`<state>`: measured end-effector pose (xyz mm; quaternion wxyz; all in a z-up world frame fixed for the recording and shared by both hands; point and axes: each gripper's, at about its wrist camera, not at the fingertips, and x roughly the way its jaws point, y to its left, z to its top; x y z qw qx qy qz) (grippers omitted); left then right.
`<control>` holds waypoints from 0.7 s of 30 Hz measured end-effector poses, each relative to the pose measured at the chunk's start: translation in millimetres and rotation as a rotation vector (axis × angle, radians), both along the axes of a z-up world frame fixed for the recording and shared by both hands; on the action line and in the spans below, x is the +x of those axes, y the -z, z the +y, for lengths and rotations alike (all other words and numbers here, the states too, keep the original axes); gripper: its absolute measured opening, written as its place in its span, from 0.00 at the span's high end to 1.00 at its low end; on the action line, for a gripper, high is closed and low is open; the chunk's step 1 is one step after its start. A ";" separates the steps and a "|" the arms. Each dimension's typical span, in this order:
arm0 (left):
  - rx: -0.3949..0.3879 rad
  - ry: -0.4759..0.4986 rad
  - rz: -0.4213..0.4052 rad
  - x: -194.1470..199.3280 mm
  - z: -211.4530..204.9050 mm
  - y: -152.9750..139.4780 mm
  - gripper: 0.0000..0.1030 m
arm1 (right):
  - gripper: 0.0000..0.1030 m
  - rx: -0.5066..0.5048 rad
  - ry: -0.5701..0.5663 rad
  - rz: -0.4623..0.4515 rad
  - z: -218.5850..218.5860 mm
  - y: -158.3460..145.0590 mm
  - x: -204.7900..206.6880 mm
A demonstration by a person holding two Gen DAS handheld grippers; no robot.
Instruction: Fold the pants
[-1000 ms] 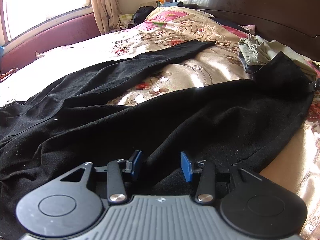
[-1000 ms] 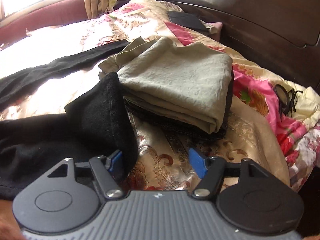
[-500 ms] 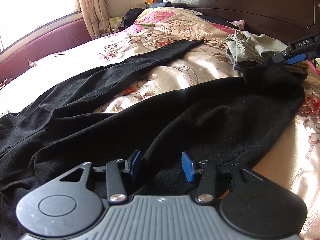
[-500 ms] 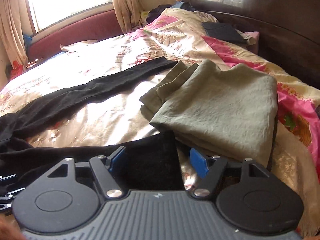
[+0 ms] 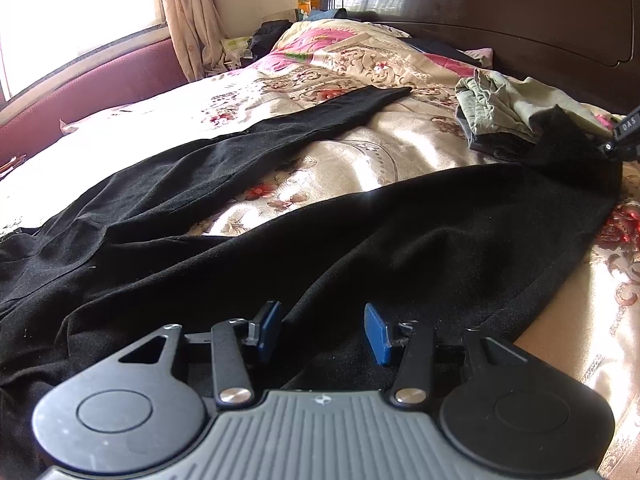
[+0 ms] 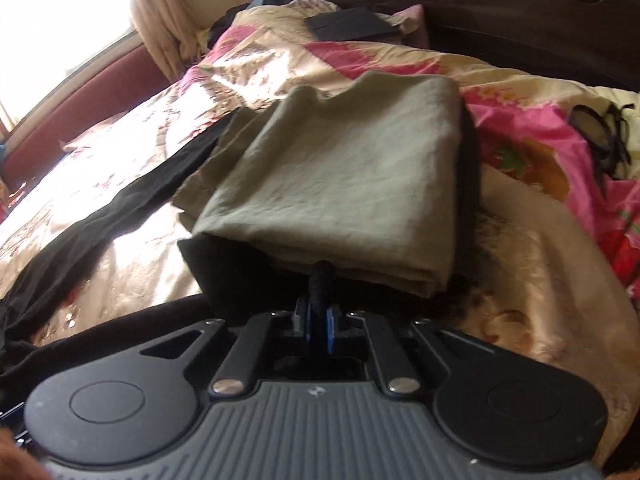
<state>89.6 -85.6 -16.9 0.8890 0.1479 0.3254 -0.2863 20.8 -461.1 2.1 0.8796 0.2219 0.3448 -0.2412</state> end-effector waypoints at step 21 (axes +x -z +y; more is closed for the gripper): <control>0.071 -0.227 -0.010 22.1 79.7 1.8 0.36 | 0.69 -0.036 -0.614 -0.043 188.7 -0.7 107.1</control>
